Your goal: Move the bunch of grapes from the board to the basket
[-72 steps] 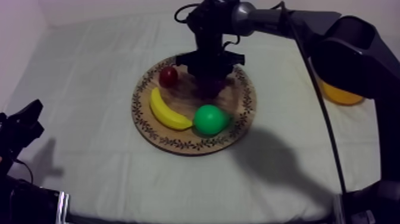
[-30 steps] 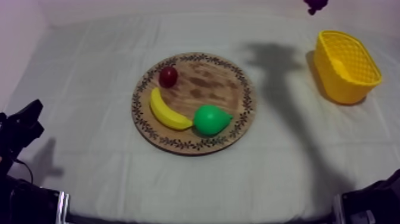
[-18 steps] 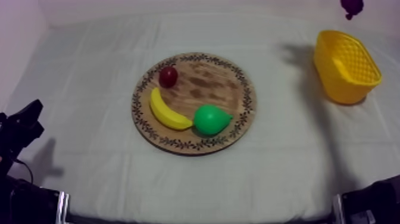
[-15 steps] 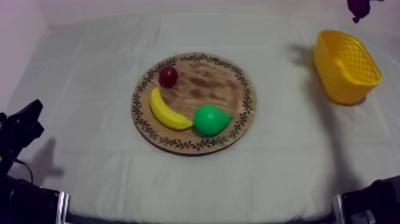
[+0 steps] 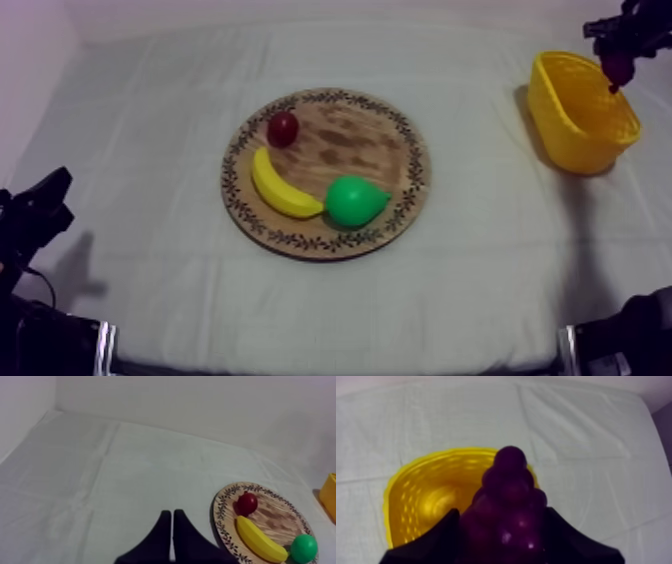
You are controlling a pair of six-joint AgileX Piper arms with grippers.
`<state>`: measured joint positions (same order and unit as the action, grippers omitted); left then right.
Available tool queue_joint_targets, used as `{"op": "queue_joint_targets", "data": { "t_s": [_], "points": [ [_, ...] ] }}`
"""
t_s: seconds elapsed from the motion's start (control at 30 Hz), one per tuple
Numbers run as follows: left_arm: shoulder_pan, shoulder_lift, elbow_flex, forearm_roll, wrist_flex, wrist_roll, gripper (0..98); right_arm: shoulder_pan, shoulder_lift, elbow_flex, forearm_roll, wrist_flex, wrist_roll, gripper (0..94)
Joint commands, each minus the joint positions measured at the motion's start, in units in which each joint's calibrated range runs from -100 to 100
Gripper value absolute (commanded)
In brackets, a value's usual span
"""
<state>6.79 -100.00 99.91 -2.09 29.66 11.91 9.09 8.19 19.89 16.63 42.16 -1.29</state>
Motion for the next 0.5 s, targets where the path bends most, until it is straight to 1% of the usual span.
{"op": "queue_joint_targets", "data": {
  "t_s": [0.0,0.17,0.27,0.4,0.47],
  "points": [
    [0.0,0.0,0.0,0.01,0.0,0.0,0.1,0.0,1.4,1.2,-0.2,-0.7,-0.1,23.4],
    [0.0,0.0,0.0,0.01,0.0,0.0,0.1,-0.3,5.1,2.2,-0.1,-2.3,-0.7,24.0],
    [0.0,0.0,0.0,0.01,0.0,0.0,0.1,-0.5,7.4,2.4,0.5,-2.9,-1.3,27.2],
    [0.0,0.0,0.0,0.01,0.0,0.0,0.1,-1.0,9.9,3.0,1.9,-3.8,-2.4,36.3],
    [0.0,0.0,0.0,0.01,0.0,0.0,0.1,-1.3,10.9,3.2,2.4,-4.3,-2.8,44.9]
  ]
}}
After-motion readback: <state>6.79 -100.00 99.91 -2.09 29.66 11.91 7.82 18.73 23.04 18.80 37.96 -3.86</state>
